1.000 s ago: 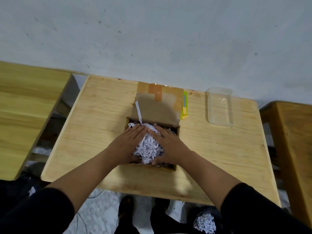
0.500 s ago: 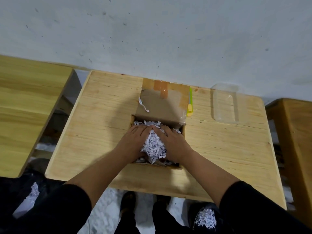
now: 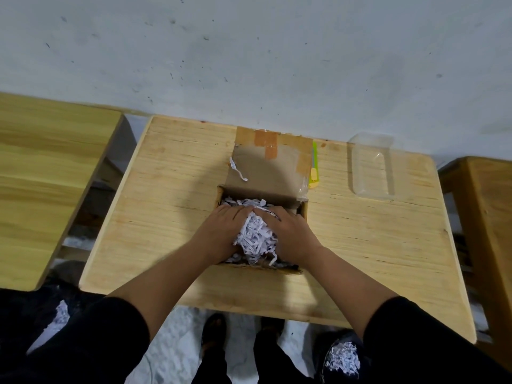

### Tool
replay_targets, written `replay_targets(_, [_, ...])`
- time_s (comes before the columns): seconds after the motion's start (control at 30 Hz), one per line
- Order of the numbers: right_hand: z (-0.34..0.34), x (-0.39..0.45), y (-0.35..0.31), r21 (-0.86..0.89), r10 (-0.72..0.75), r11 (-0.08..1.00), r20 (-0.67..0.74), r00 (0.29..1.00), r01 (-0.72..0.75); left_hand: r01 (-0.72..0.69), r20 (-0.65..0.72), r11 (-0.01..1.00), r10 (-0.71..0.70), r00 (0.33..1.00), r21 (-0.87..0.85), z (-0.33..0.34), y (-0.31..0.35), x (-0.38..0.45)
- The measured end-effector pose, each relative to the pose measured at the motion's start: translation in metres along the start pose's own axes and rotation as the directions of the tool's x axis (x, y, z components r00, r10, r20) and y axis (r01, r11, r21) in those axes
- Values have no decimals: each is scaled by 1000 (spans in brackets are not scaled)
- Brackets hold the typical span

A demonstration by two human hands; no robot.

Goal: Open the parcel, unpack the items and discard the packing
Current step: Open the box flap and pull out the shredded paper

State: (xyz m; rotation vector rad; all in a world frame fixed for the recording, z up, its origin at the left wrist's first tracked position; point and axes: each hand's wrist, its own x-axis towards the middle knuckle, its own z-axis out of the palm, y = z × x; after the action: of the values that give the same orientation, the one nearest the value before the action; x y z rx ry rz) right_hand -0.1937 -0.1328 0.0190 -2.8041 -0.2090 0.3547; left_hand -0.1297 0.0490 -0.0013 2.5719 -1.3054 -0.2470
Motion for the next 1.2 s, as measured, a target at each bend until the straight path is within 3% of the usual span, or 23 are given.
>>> replay_targets(0.53, [-20,-6,1,91,-22,995,-96,995,31,-39,-53,987,31,998,-155,-29,3,-3])
replay_targets(1.2, [-74,-15,-7,-14,-21,1000,-272,962,18,-102,-170,991,86,982,-86,-92,21,9])
